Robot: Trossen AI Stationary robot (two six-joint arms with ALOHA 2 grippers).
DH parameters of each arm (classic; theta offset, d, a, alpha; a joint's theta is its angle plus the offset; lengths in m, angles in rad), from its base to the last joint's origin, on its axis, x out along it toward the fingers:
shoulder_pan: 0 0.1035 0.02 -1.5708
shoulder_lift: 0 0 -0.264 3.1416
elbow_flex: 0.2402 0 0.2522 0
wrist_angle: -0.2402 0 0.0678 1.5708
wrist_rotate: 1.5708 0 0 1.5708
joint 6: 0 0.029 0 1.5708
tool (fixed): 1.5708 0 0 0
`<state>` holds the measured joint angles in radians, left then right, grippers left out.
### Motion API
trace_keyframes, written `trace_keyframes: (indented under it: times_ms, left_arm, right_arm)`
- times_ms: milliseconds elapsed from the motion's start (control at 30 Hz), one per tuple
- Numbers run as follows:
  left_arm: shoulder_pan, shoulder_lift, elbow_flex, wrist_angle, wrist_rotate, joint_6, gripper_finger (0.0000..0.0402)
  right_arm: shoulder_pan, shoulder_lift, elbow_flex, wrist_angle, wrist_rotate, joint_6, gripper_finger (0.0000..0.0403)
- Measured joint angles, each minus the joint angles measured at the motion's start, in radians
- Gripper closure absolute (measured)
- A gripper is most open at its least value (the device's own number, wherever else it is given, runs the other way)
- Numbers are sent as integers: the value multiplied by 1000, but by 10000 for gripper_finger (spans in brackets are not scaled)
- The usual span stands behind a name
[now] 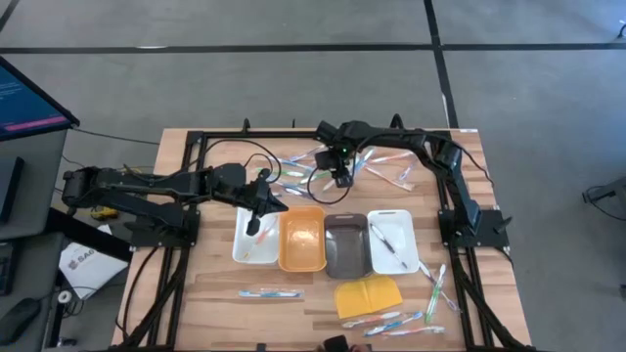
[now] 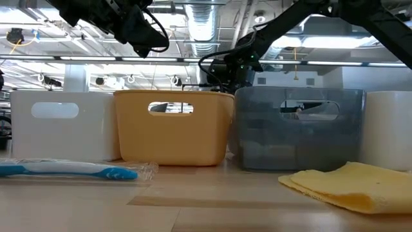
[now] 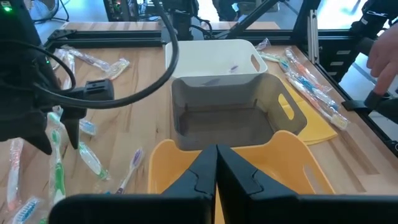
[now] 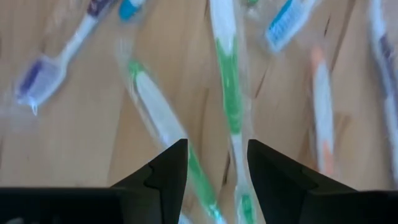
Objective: Pick & Place Toothbrushes
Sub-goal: Put the green toothbrush into the yellow bin
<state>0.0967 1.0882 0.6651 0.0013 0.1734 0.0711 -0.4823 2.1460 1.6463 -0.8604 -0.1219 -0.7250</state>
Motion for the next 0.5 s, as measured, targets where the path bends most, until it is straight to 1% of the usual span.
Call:
trace_keyframes:
  times_ms: [167,267,333,500]
  left_arm:
    - [0,0,0,0,0,0,400]
    - [0,0,0,0,0,0,400]
    - [0,0,0,0,0,0,400]
    - [0,0,0,0,0,0,400]
  right_arm:
    - [-26,22,-3,-51,0,-8,240]
    - [-39,29,3,-32,0,-8,237]
    - [-52,37,-2,-56,0,-8,235]
    - [-67,55,-1,-54,0,-8,236]
